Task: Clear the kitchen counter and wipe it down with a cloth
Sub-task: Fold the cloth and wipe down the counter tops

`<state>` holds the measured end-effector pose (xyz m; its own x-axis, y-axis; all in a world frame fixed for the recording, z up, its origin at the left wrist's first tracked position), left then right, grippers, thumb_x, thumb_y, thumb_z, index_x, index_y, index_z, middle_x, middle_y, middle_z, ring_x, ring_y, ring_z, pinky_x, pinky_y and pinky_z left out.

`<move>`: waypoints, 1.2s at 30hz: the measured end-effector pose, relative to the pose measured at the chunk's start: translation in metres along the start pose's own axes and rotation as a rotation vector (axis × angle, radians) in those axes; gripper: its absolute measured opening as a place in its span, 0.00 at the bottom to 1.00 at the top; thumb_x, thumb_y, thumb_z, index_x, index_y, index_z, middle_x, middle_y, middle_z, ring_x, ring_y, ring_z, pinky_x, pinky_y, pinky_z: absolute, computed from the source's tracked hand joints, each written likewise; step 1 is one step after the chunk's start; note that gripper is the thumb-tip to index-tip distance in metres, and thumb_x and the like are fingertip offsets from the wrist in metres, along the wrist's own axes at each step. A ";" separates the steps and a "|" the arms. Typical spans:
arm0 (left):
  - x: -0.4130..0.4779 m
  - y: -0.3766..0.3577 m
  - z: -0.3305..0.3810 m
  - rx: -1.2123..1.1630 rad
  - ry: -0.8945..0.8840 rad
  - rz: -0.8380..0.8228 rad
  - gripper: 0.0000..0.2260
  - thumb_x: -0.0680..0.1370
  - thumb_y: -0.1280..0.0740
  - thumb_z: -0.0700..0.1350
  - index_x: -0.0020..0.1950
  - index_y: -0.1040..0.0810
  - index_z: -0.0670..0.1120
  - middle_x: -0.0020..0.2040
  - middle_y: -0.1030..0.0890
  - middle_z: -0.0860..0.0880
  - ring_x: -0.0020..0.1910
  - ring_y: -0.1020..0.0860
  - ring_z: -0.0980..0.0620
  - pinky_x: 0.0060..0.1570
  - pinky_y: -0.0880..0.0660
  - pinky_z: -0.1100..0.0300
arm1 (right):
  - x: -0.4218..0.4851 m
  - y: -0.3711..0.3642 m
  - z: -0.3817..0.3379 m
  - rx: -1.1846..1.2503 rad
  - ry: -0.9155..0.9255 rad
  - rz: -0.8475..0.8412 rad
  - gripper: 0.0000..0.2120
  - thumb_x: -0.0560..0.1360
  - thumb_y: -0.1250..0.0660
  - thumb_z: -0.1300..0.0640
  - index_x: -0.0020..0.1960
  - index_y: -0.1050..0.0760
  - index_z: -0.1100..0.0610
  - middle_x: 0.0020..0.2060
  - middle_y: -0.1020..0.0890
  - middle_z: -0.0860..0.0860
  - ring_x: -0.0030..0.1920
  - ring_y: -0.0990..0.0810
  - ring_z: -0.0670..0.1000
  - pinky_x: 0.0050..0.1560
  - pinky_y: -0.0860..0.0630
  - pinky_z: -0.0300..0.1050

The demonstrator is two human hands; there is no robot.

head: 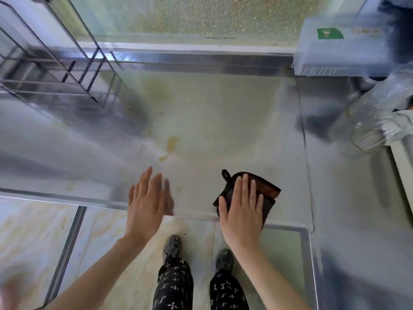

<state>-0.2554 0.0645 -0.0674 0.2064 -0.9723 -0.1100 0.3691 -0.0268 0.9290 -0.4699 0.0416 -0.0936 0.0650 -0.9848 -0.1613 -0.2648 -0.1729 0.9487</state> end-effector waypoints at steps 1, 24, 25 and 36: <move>0.004 0.007 -0.020 0.005 0.032 0.027 0.23 0.79 0.53 0.52 0.68 0.33 0.43 0.74 0.39 0.44 0.70 0.37 0.42 0.66 0.40 0.42 | 0.006 -0.001 0.001 -0.040 -0.002 -0.009 0.33 0.79 0.62 0.41 0.74 0.43 0.61 0.73 0.38 0.57 0.73 0.39 0.57 0.69 0.43 0.56; 0.075 0.027 -0.155 0.104 -0.057 -0.056 0.24 0.79 0.53 0.52 0.74 0.39 0.51 0.75 0.43 0.52 0.74 0.45 0.50 0.71 0.52 0.52 | 0.086 -0.027 -0.094 -0.194 0.050 0.035 0.31 0.77 0.57 0.40 0.75 0.44 0.53 0.75 0.44 0.49 0.75 0.46 0.55 0.72 0.52 0.55; 0.075 0.027 -0.156 0.112 -0.059 -0.050 0.24 0.79 0.53 0.52 0.74 0.39 0.51 0.75 0.42 0.52 0.74 0.44 0.50 0.71 0.52 0.53 | 0.095 -0.027 -0.100 -0.146 -0.115 0.086 0.31 0.77 0.56 0.41 0.75 0.44 0.55 0.75 0.43 0.51 0.75 0.46 0.57 0.72 0.52 0.58; 0.076 0.024 -0.158 0.120 -0.108 -0.018 0.22 0.78 0.48 0.49 0.72 0.35 0.48 0.74 0.37 0.48 0.73 0.41 0.47 0.69 0.48 0.49 | 0.128 -0.047 -0.194 -0.226 0.616 -0.031 0.28 0.76 0.49 0.40 0.74 0.40 0.49 0.73 0.38 0.45 0.74 0.41 0.52 0.71 0.45 0.54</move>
<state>-0.0878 0.0270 -0.1091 0.0996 -0.9906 -0.0942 0.2597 -0.0656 0.9635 -0.2627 -0.0730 -0.1057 0.6261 -0.7768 -0.0680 -0.0494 -0.1265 0.9907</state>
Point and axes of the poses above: each hand's wrist, its own x-axis towards the middle knuckle, its own y-axis out of the back of the hand, z = x × y, the point moved 2 cm from there along x, towards the middle knuckle
